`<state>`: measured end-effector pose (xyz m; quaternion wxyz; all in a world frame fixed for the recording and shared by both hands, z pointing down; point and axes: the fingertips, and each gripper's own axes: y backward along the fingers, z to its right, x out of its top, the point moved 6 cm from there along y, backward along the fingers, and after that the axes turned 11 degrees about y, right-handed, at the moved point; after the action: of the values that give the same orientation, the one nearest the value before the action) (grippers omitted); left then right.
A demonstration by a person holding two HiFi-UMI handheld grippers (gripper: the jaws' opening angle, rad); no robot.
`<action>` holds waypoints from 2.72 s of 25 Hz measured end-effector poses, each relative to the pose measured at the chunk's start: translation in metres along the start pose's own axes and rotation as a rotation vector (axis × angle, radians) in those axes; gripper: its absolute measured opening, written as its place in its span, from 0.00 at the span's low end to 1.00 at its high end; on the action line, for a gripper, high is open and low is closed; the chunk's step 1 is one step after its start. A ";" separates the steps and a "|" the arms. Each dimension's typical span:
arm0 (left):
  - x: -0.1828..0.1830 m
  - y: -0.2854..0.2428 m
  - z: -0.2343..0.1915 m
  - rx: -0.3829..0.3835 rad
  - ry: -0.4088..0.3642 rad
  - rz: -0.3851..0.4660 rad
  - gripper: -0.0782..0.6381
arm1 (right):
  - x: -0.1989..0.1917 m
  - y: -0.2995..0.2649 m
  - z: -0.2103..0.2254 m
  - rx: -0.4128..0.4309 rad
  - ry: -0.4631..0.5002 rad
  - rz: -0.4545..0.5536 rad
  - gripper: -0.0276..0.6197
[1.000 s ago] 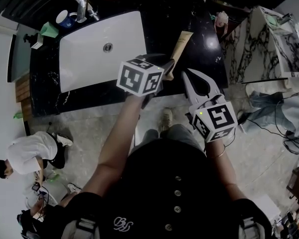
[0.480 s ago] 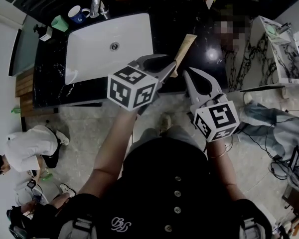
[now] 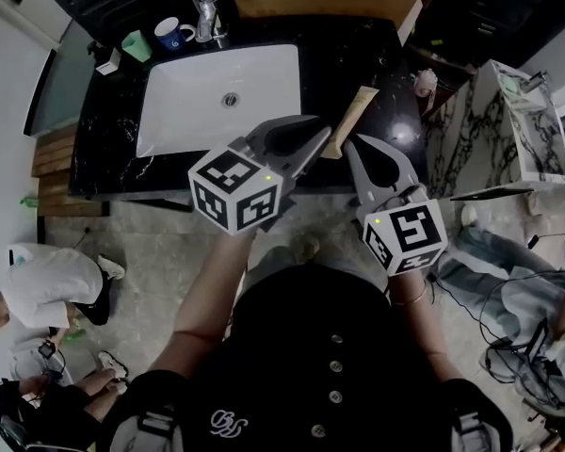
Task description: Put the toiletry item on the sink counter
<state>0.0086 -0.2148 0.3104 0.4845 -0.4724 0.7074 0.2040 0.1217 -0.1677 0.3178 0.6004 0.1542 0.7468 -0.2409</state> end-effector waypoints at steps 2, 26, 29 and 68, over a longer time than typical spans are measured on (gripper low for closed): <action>0.006 0.007 0.005 -0.012 -0.002 0.049 0.18 | 0.005 0.000 -0.001 0.005 0.009 0.014 0.05; -0.031 0.040 0.022 -0.012 0.086 0.094 0.15 | 0.002 0.006 -0.028 0.037 -0.007 0.035 0.05; -0.034 0.041 0.024 -0.020 0.087 0.094 0.15 | -0.002 0.006 -0.031 0.059 -0.044 0.033 0.05; -0.055 0.045 0.012 0.026 0.155 0.074 0.14 | -0.024 -0.001 -0.040 0.163 -0.088 -0.022 0.05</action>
<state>-0.0196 -0.1591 0.3457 0.4265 -0.4542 0.7623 0.1753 0.0934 -0.1452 0.3480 0.6155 0.1837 0.6992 -0.3139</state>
